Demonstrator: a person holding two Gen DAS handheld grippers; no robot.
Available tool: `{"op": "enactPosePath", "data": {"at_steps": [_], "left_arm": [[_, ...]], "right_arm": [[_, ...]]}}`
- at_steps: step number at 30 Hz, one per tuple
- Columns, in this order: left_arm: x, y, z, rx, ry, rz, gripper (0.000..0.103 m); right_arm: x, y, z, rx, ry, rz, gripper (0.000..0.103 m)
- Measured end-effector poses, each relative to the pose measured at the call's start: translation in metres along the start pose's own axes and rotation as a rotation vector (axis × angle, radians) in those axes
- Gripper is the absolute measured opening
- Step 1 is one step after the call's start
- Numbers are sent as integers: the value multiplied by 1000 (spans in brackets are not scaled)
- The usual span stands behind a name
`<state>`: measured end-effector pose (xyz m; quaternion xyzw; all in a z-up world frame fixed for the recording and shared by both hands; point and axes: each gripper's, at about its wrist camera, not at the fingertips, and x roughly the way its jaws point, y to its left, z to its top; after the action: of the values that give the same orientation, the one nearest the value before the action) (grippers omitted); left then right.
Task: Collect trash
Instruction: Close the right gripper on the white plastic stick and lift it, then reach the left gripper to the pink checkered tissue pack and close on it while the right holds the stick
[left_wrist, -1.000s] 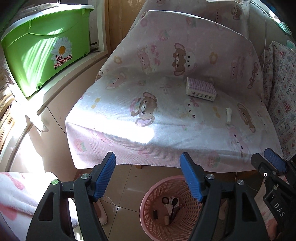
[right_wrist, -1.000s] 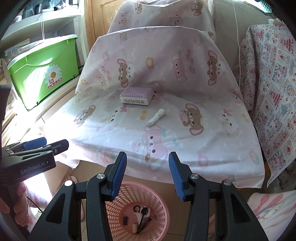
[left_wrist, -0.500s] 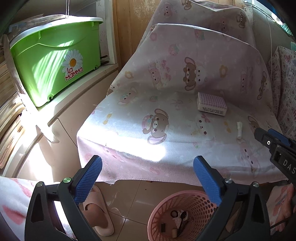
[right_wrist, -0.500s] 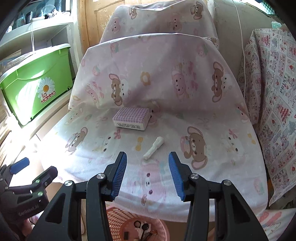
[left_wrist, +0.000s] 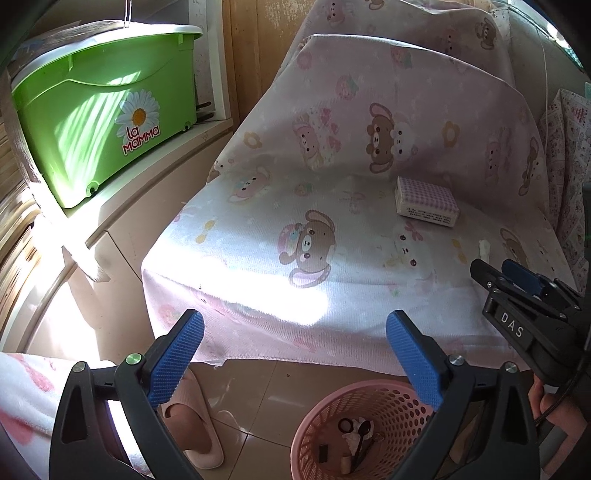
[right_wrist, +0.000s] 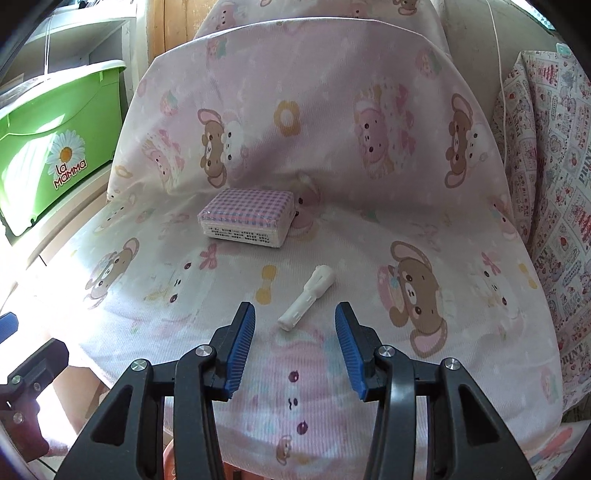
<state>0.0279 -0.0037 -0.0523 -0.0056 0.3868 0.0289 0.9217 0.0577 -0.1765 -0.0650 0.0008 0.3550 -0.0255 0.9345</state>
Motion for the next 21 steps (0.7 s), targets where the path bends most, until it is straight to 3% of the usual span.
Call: {"op": "enactPosePath", "data": {"at_steps": [4, 7, 8, 9, 11, 17, 21], "left_arm": [[-2, -1, 0, -3, -3, -5, 98], [-2, -1, 0, -9, 3, -16, 98], [-2, -2, 0, -8, 5, -17, 98], [-2, -2, 0, -7, 4, -18, 98], [-3, -3, 0, -5, 0, -16, 98], [-10, -1, 0, -10, -20, -19, 98], [-13, 0, -1, -15, -27, -21, 98]], "right_arm": [[4, 0, 1, -8, -6, -39, 43], [5, -4, 2, 2, -4, -23, 28], [5, -4, 2, 0, -1, -24, 15], [5, -5, 2, -4, -4, -34, 11], [-4, -9, 2, 9, -46, -69, 10], [-48, -18, 9, 22, -160, 7, 10], [-72, -18, 9, 7, -187, 41, 10]]}}
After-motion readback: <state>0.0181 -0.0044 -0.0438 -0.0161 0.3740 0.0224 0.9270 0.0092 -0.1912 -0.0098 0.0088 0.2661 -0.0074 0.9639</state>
